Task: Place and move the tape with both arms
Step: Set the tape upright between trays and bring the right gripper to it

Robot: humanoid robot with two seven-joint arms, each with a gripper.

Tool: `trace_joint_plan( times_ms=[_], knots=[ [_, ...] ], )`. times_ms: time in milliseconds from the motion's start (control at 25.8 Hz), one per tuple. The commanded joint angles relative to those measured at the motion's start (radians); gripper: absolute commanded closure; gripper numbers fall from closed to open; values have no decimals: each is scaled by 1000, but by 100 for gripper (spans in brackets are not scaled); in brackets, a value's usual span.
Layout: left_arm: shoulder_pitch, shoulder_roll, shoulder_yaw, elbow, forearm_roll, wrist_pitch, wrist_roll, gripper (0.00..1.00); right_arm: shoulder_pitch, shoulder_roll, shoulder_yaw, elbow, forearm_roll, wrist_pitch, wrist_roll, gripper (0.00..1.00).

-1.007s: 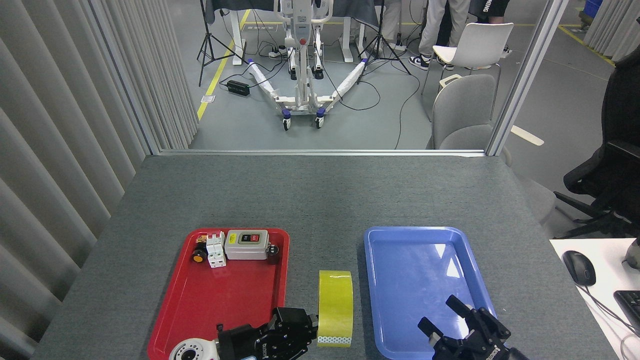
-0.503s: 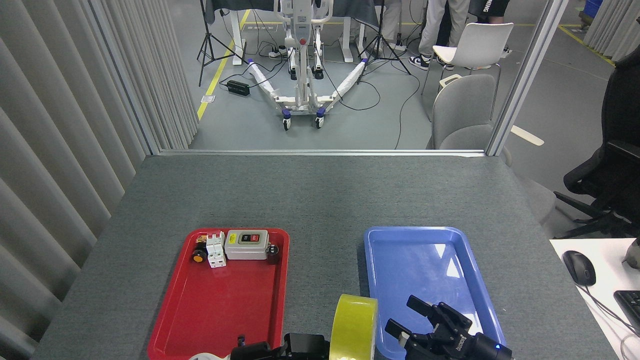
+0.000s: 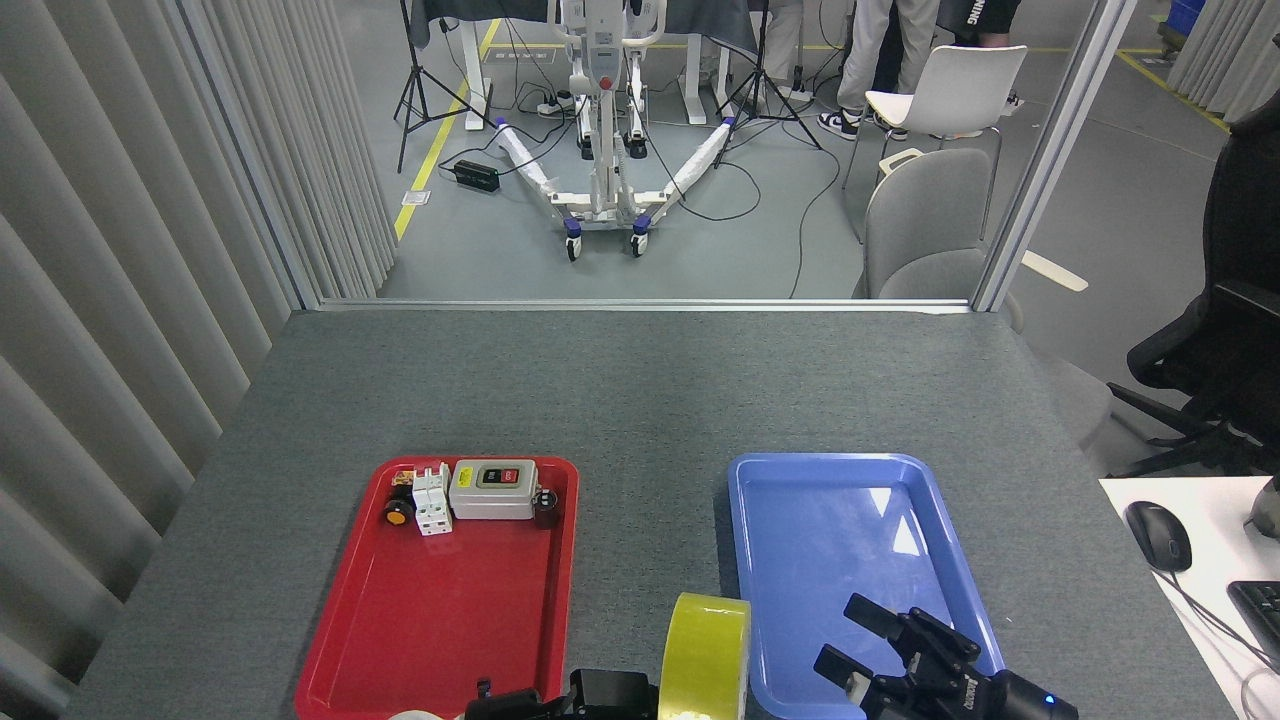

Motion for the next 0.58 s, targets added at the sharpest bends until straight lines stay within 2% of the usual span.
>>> trace_joint_plan(
  times_ms=[0,116,194,271,542],
  knots=[
    [-2,0,1,1,0,-1,-1,100,-7,2,65,-25,1,0,-2,1],
    [-2,0,1,-1,0,-1,-1,100,-16,4,94,-45,9,0,-2,2],
    [-2,0,1,-1,-2,-1,-1,100,-27,10,99,-43,36,0,-2,10],
    [-2,0,2,-1,-5,-1,-1,100,-48,25,119,-41,59,0,-2,13],
    [-2,0,13,-1,-9,-1,-1,100,-65,33,142,-29,76,0,-2,24]
  ],
)
